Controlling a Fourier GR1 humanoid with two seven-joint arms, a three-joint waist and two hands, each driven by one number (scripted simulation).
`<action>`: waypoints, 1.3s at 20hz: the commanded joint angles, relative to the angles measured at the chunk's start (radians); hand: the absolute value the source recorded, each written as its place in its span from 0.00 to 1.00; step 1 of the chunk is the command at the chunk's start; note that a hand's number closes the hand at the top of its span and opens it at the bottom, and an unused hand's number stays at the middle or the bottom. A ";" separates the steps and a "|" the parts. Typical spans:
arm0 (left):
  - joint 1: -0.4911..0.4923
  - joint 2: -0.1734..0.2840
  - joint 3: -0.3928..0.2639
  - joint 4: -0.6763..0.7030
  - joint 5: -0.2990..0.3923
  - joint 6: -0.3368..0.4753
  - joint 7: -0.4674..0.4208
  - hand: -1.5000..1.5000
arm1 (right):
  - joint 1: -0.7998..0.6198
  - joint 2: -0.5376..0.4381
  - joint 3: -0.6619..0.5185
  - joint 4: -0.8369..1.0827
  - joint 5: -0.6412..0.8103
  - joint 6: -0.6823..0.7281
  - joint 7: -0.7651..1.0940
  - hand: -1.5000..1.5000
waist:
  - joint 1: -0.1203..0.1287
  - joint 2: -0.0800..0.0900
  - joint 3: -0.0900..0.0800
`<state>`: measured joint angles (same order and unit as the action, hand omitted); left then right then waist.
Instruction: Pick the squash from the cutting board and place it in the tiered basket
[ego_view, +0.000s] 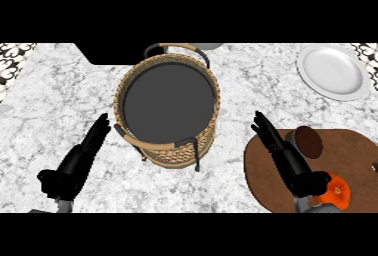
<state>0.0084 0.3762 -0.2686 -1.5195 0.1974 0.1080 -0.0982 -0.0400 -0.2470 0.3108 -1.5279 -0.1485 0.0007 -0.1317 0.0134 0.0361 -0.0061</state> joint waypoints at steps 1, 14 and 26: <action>0.065 -0.013 -0.002 -0.077 -0.001 0.017 0.066 0.50 | -0.002 0.004 0.008 -0.041 0.016 0.027 -0.011 1.00 | -0.009 -0.038 0.006; -0.003 0.031 0.157 -0.022 0.104 0.005 0.171 0.50 | 0.330 -0.079 -0.270 -0.258 0.160 -0.275 -0.190 0.00 | -0.027 -0.039 0.006; -0.060 0.046 0.159 -0.029 0.105 0.001 0.246 0.50 | 0.542 -0.619 -0.341 -0.582 0.513 -0.025 0.249 0.00 | -0.038 -0.036 -0.003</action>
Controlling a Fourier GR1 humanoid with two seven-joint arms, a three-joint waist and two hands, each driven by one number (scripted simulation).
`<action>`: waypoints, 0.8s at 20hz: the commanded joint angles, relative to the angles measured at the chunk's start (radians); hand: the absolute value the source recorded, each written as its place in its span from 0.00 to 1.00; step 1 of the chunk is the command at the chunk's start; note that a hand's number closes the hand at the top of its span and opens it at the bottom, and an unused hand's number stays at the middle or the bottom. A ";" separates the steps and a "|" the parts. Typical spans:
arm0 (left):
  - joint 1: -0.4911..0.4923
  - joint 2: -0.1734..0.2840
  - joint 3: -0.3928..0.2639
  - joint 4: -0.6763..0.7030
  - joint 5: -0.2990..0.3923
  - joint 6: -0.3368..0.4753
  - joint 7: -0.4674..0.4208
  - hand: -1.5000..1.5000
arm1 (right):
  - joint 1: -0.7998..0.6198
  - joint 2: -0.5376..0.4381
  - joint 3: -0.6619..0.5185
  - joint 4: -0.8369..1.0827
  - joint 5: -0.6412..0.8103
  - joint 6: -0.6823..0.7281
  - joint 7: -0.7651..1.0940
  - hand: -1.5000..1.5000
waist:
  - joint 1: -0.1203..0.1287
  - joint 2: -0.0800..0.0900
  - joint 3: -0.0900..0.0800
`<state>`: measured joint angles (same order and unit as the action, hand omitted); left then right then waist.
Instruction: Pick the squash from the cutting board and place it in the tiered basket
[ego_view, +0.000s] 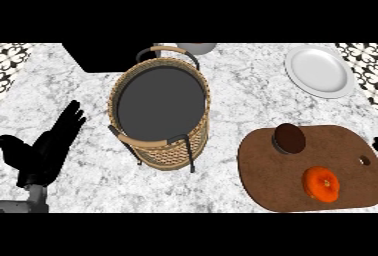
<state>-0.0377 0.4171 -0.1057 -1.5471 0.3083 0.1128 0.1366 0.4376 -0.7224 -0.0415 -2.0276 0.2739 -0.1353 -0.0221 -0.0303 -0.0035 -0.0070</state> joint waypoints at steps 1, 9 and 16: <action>0.007 0.000 0.002 0.015 0.002 -0.015 -0.011 0.50 | 0.085 -0.177 0.019 -0.091 0.103 0.155 0.168 0.00 | 0.012 0.005 -0.002; -0.067 -0.022 0.017 0.035 -0.004 -0.023 0.028 0.50 | -0.018 -0.150 0.183 -0.347 0.131 0.351 0.621 0.00 | 0.039 0.006 0.006; -0.012 -0.063 0.003 0.002 -0.051 -0.040 0.002 0.50 | -0.181 0.044 0.328 -0.134 0.315 0.335 0.683 0.00 | 0.040 0.005 0.007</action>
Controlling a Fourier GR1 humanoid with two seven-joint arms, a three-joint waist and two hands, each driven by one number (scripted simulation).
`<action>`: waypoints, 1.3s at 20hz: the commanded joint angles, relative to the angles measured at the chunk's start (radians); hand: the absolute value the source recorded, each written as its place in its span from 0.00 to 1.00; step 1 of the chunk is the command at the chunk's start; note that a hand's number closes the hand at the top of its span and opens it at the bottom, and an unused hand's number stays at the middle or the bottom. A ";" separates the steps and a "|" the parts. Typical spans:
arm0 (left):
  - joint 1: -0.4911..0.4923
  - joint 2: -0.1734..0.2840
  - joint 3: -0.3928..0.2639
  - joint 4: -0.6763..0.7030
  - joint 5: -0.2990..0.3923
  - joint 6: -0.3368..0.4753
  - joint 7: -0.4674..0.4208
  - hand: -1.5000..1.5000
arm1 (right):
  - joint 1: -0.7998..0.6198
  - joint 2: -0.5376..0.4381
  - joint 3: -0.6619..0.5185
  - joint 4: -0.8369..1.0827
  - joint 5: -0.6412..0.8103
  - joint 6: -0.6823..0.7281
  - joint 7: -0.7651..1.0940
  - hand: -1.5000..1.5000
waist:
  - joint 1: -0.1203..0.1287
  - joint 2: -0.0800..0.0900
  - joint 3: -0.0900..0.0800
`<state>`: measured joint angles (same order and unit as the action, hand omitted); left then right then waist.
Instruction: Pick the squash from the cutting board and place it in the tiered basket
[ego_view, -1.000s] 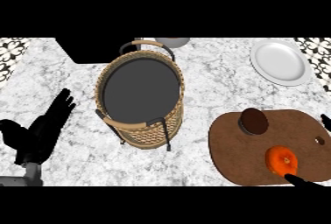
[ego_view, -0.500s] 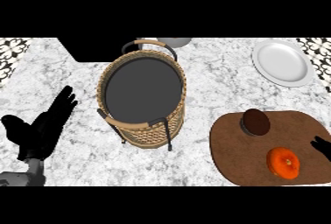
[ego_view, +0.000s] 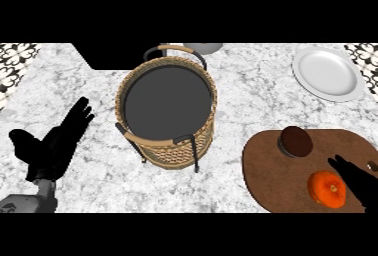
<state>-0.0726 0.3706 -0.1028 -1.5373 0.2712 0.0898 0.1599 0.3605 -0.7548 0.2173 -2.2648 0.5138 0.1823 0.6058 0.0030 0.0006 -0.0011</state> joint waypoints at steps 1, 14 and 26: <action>-0.013 -0.009 0.037 0.069 0.001 -0.050 -0.058 0.50 | -0.077 0.101 0.103 0.095 0.132 0.003 0.062 0.00 | -0.001 0.001 0.001; 0.041 -0.039 0.081 -0.006 -0.045 -0.078 -0.007 0.50 | -0.125 0.276 0.097 0.438 0.358 -0.151 -0.114 0.00 | -0.002 0.000 0.001; -0.050 -0.088 0.102 -0.028 -0.092 -0.067 0.090 0.50 | -0.105 0.264 -0.005 0.537 0.337 -0.027 -0.232 1.00 | -0.005 0.000 0.001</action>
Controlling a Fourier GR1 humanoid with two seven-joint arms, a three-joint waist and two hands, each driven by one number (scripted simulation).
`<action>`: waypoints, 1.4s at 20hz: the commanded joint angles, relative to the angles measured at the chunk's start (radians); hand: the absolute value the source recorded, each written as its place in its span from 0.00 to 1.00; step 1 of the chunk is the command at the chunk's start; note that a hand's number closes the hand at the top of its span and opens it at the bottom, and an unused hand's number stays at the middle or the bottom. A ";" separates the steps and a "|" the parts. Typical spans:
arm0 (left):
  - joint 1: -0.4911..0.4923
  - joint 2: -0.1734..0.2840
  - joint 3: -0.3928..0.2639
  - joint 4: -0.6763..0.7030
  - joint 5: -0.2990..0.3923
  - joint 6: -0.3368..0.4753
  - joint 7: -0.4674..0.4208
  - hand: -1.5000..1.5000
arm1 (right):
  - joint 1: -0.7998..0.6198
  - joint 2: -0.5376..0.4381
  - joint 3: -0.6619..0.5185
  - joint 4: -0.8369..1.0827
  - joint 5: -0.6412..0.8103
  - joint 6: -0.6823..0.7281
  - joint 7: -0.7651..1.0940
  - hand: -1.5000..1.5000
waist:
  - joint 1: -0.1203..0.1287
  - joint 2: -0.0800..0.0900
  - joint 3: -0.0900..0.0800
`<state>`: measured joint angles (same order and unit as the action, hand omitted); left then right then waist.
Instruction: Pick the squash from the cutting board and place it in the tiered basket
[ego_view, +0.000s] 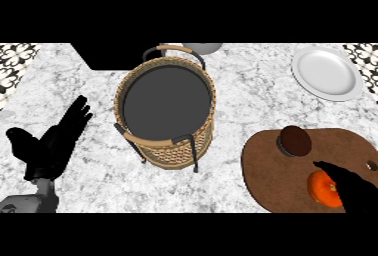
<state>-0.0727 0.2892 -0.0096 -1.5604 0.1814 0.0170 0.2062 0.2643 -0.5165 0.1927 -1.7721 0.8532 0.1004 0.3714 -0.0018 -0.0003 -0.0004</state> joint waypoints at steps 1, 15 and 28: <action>0.009 0.051 0.051 -0.044 0.035 -0.047 0.034 0.50 | 0.013 0.008 -0.005 0.094 -0.052 0.042 -0.077 1.00 | 0.005 0.000 0.001; 0.033 -0.008 0.053 -0.016 -0.017 -0.076 -0.013 0.50 | -0.152 -0.051 -0.032 0.318 0.131 -0.035 -0.326 1.00 | 0.008 0.001 0.001; 0.032 -0.018 0.081 0.031 -0.023 -0.072 -0.041 0.50 | -0.234 0.110 -0.195 0.078 -0.169 -0.238 -0.510 1.00 | -0.017 -0.007 0.000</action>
<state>-0.0524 0.2666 0.0584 -1.5443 0.1573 -0.0492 0.1844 0.0466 -0.4842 0.0299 -1.5848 0.8174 -0.1113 -0.1027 -0.0111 -0.0053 -0.0007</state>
